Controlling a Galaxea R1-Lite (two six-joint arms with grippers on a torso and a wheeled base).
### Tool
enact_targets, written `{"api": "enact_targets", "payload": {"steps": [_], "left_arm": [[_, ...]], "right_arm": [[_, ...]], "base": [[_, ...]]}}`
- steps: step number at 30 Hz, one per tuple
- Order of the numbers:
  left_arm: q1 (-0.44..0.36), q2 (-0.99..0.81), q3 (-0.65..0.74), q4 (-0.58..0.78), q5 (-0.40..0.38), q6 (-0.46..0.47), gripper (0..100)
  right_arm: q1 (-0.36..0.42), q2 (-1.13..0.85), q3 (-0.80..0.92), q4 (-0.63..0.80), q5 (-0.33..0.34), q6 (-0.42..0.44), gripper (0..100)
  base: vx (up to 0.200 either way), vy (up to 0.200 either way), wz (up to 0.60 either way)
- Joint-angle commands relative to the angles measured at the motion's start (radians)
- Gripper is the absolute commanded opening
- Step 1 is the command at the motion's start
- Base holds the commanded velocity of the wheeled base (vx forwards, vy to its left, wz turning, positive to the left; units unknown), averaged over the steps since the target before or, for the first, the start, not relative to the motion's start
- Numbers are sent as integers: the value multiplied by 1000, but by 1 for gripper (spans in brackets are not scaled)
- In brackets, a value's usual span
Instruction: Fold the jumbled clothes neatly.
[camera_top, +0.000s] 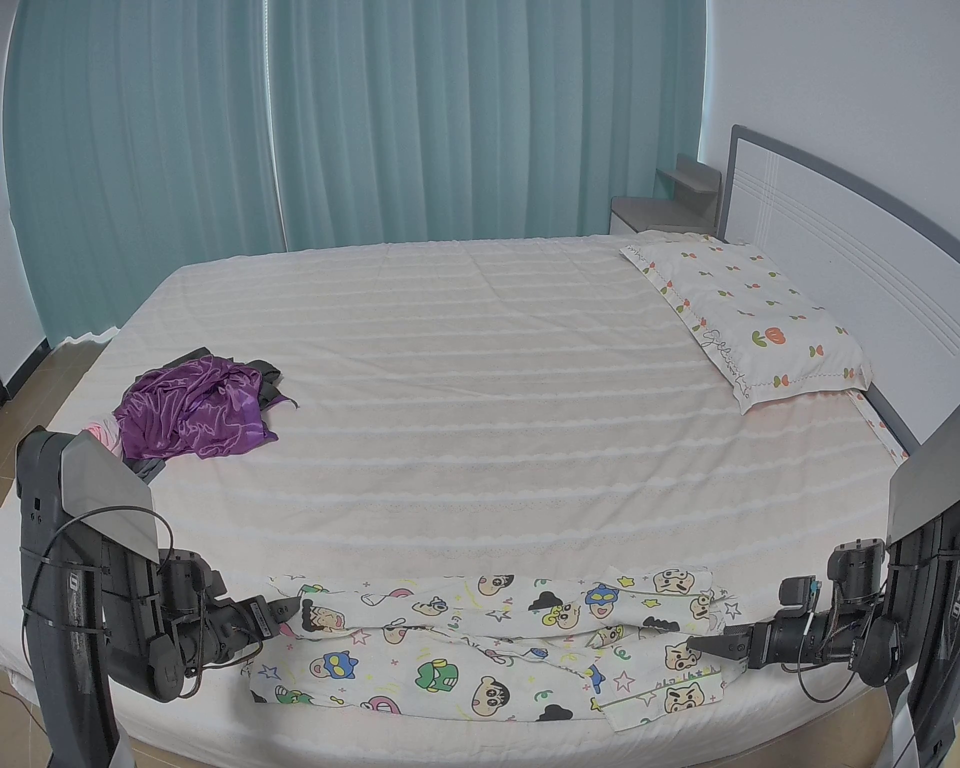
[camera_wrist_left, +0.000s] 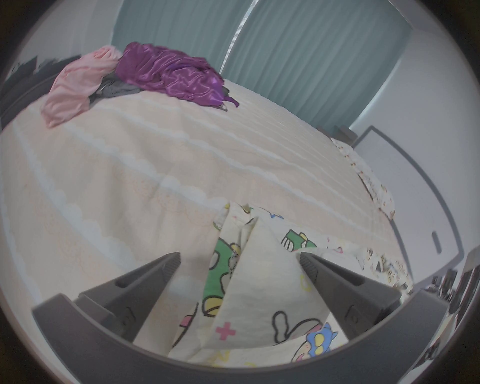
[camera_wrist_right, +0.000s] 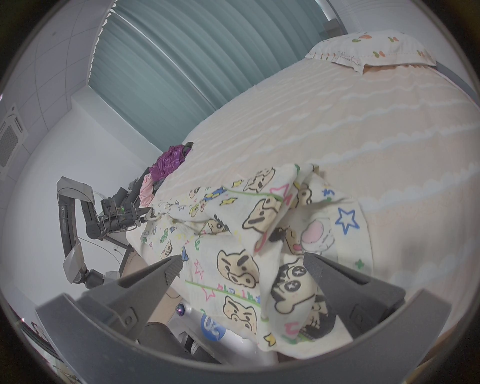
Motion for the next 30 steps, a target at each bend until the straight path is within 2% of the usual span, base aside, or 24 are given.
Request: {"api": "enact_targets", "payload": {"steps": [1,2,6,11,12,13,16,21,22,30], "left_arm": [[50,-22,-31,-17,-31,-116,100],[50,-22,-31,-17,-31,-116,100],[92,-55,-71,-17,-38,-247,100],[112,-80,-67,-17,-61,-274,100],[132,-86,-64,-17,-99,-284,100],[135,-88,-64,-17,-104,-285,100],[136,-91,-66,-17,-105,-305,100],[135,-86,-67,-17,-105,-307,100],[135,-86,-67,-17,-105,-307,100],[135,-83,-66,-17,-104,-305,100]], "right_arm": [[12,-1,18,-37,-46,8,100],[12,-1,18,-37,-46,8,100],[59,33,-18,-37,-85,94,100],[66,44,-44,-37,-82,120,100],[79,44,-68,-37,-83,140,100],[84,44,-79,-37,-83,151,100],[110,42,-111,-37,-88,201,100],[130,47,-136,-37,-115,237,100],[132,48,-136,-37,-117,238,0],[136,45,-127,-37,-129,252,0]], "base": [[0,0,0],[0,0,0],[0,0,0],[0,0,0],[0,0,0],[0,0,0],[0,0,0],[0,0,0],[0,0,0],[0,0,0]]}}
